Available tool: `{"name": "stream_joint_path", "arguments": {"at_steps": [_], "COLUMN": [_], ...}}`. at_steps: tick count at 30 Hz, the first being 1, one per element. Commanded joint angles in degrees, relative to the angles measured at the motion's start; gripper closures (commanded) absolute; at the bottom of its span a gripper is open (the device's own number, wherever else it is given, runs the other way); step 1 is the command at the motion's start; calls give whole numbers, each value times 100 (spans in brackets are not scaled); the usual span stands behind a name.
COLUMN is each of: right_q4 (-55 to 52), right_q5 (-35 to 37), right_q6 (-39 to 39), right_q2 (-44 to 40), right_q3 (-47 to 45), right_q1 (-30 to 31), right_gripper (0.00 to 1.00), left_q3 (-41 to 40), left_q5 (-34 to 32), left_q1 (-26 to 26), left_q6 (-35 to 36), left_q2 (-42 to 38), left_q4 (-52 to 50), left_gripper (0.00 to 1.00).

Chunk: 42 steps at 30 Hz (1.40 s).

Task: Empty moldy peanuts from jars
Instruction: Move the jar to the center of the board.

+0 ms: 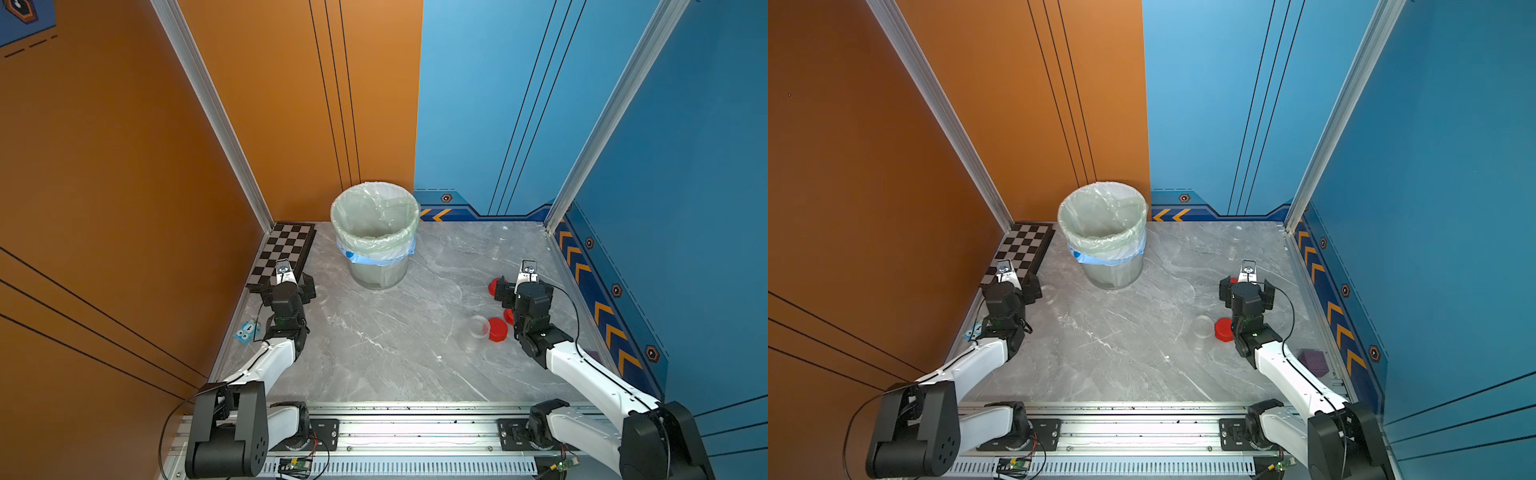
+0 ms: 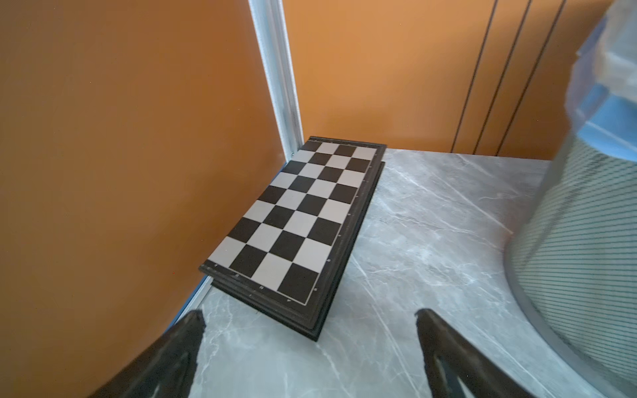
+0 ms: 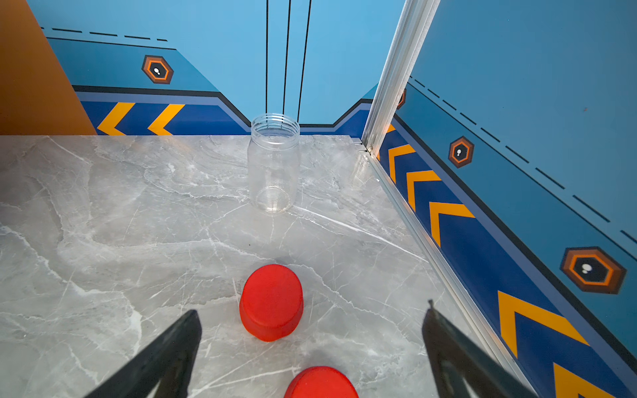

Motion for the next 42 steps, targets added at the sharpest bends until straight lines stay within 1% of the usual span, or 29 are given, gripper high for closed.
{"name": "stream_joint_path", "arguments": {"at_steps": [1,5,10,16,18,20,22,27,30,33,36,40,42], "right_q4": [-71,-37,7,-102,-76,-67,-100,-129,-146,-127,-136,-261,-229], "right_q5": [-163,-206,-248,-285,-307,-345,-355,-418,-478,-488,-487,-555,-592], "right_q6": [94,112,109,72,66,68,70,71,64,41,38,39,44], "right_q2": [79,148,133,111,65,59,88,132,126,108,122,133,141], "right_q3": [19,19,40,123,102,99,133,182,191,190,221,295,295], "right_q1": [-43,-56,-58,-63,-58,-63,-65,-63,-58,-62,-59,-51,-52], "right_gripper": [0,0,0,0,0,0,0,0,0,0,0,0,0], "left_q3": [29,-161,-233,-285,-273,-299,-326,-280,-224,-228,-224,-161,-76], "left_q5": [199,241,241,173,86,107,143,-26,-295,-135,65,-202,-168], "left_q1": [-5,13,56,-116,-136,-135,-132,-146,-109,-21,-114,-252,-343], "left_q6": [-186,-393,-325,-260,-179,-242,-276,-293,-317,-414,-498,-534,-566], "left_q2": [74,132,105,64,87,89,11,-286,-490,-581,-551,-709,-816], "left_q4": [-359,-221,-104,-69,-70,-69,-69,-78,-150,-149,-157,-443,-686], "left_gripper": [2,2,2,2,2,2,2,2,2,2,2,2,2]}}
